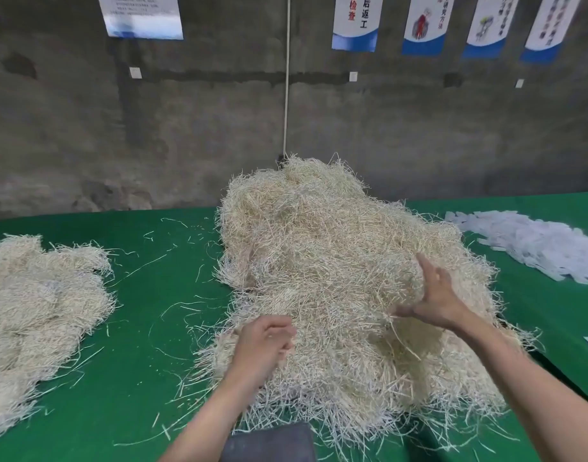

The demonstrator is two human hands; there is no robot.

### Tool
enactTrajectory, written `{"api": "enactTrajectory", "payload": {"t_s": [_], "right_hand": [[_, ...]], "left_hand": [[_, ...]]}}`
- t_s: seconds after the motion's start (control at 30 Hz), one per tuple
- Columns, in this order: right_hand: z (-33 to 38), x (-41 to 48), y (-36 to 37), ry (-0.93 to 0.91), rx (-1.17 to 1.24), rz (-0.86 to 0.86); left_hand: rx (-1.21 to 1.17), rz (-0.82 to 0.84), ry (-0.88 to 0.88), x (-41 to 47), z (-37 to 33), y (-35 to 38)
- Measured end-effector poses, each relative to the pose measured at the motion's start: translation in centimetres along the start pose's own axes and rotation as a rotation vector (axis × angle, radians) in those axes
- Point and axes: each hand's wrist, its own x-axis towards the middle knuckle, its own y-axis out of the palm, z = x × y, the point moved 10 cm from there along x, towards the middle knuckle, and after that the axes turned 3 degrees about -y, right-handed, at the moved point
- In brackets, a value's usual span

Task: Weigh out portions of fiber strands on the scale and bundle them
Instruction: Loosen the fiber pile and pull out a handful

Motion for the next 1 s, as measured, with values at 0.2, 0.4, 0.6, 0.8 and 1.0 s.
{"api": "enactTrajectory", "payload": {"t_s": [0.2, 0.4, 0.6, 0.8, 1.0], "right_hand": [[-2.0, 3.3, 8.0, -0.033, -0.409, 0.176], [-1.4, 6.8, 5.8, -0.209, -0.325, 0.058], [9.9, 7.0, -1.3, -0.558, 0.215, -0.007], [11.3, 7.7, -0.3, -0.501, 0.384, 0.310], [6.9, 8.8, 0.9, -0.500, 0.205, 0.408]], "left_hand": [[-0.062, 0.151, -0.105, 4.0, 0.9, 9.6], [0.005, 0.087, 0.015, 7.4, 0.0, 12.7], [-0.073, 0.102, 0.161, 10.2, -6.5, 14.5], [-0.135, -0.017, -0.008, 13.9, -7.1, 12.3], [-0.414, -0.133, -0.018, 13.7, -8.9, 9.4]]}}
